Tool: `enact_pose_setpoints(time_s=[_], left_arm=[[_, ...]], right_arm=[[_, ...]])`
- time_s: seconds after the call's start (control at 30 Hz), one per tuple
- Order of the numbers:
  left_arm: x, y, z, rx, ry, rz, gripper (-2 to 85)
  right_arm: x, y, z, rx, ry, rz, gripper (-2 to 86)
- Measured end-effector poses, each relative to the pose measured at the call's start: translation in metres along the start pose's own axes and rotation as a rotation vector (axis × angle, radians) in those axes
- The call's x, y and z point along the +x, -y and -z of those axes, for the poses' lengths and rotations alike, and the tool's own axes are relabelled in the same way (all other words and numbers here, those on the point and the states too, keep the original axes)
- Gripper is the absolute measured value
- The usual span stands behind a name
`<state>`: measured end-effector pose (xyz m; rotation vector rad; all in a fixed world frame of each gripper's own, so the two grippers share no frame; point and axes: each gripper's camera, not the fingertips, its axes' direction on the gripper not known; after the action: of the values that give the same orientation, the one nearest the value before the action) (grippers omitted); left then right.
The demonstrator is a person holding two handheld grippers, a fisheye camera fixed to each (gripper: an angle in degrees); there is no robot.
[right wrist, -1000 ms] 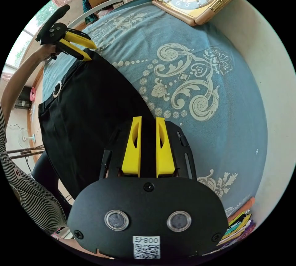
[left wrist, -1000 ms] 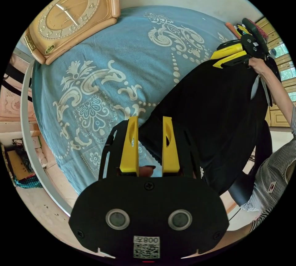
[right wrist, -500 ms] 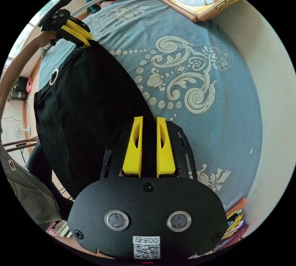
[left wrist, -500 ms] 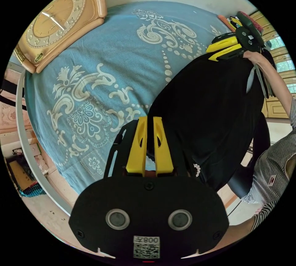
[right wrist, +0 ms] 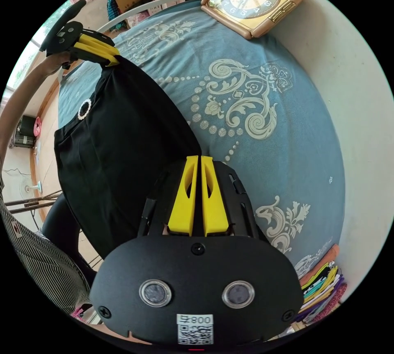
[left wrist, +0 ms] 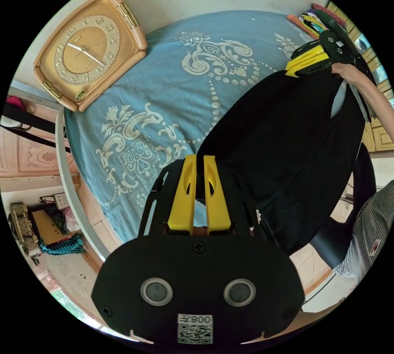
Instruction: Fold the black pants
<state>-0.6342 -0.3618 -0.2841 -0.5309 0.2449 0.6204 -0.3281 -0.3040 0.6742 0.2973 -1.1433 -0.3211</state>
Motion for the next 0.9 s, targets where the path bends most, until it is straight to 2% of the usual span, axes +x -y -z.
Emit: enact_pose_setpoints(time_s=[0.4, 0.67, 0.9], left_arm=[[0.106, -0.077, 0.031, 0.086, 0.084, -0.021, 1.5], [0.176, -0.148, 0.015, 0.033, 0.095, -0.054, 1.6], [0.22, -0.203, -0.013, -0.002, 0.063, -0.04, 1.5]], right_arm=[[-0.087, -0.072, 0.127, 0.11, -0.015, -0.067, 0.9], [-0.188, -0.13, 0.192, 0.13, -0.003, -0.001, 0.8], [-0.259, -0.153, 0.211, 0.079, 0.026, 0.062, 0.8]])
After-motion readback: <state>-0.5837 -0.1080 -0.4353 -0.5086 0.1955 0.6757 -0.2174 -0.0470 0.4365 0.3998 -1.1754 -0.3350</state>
